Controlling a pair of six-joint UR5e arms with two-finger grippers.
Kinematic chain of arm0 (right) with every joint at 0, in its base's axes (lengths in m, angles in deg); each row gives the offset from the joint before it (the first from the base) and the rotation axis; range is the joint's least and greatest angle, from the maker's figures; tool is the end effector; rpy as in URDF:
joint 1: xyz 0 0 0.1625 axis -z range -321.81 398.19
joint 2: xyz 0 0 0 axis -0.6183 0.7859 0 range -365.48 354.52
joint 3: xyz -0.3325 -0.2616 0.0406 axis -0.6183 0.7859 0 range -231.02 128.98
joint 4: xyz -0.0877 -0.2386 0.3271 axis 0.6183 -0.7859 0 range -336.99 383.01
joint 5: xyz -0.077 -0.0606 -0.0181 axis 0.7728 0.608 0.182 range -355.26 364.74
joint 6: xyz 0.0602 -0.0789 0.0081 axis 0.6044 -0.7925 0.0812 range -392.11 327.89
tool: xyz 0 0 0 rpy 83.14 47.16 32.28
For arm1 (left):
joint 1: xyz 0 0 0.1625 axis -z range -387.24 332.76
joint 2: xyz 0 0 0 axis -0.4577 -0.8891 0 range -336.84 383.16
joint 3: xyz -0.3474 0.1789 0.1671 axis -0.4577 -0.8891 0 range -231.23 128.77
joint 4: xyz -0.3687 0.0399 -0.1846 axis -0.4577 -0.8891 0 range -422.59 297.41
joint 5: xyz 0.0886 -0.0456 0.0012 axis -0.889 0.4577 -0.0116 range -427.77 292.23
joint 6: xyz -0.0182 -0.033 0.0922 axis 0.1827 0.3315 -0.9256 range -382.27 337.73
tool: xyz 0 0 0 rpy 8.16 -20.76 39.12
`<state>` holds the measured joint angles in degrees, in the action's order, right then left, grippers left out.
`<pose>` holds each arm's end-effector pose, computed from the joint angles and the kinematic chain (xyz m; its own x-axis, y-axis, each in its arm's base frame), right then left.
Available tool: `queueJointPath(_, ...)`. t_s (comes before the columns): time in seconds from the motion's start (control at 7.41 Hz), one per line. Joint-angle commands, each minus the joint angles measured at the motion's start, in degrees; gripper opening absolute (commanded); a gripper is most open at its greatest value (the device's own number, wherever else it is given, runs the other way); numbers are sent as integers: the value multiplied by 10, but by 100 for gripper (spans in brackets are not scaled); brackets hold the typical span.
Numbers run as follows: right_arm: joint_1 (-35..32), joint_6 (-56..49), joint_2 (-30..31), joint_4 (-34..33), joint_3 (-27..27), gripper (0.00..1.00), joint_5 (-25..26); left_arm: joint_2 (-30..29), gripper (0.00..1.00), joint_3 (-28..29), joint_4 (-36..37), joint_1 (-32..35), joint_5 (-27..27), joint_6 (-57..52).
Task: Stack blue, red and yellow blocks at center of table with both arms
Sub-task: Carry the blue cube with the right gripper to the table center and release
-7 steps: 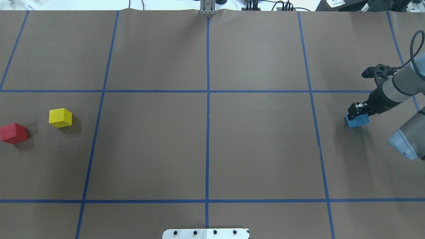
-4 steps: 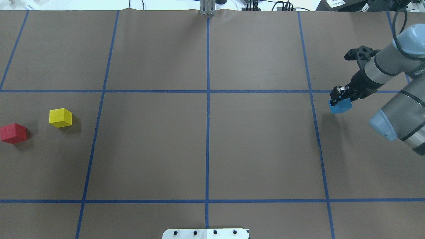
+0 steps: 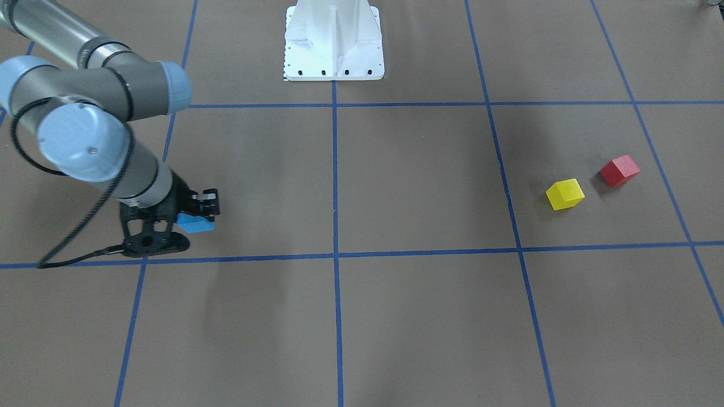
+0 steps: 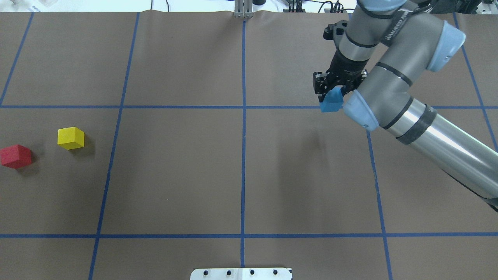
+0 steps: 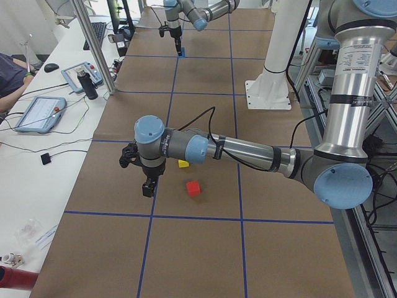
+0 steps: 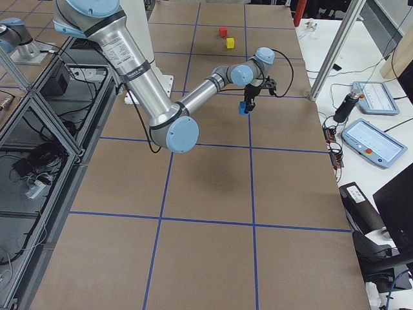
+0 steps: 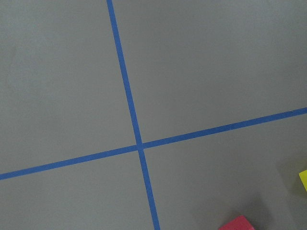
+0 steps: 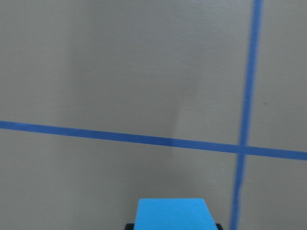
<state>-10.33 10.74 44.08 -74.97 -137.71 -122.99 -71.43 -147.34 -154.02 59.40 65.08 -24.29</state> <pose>-0.4185 -0.5827 0.2695 0.6831 -0.1027 0.7231 0.1552 0.9879 -0.0063 -0.0342 -0.5351 0.5638 0.7210 0.2198 -0.6571 -0.0827 0.9689 0.2334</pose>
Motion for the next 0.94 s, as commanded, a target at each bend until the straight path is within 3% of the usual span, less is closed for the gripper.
queueJointPath(0.0, 70, 59, -130, 1, 112, 0, 41, 1, 100, 0, -1, -1, 0, 0)
queueJointPath(0.13, 93, 92, -164, 26, 148, 0, 60, 1, 100, 0, -1, -1, 0, 0)
queueJointPath(0.54, 132, 130, -165, 52, 165, 0, 78, -1, 100, 0, -1, -1, 0, 0)
queueJointPath(0.81, 149, 222, -165, 109, 187, 0, 79, -2, 100, 0, -1, -1, 0, 0)
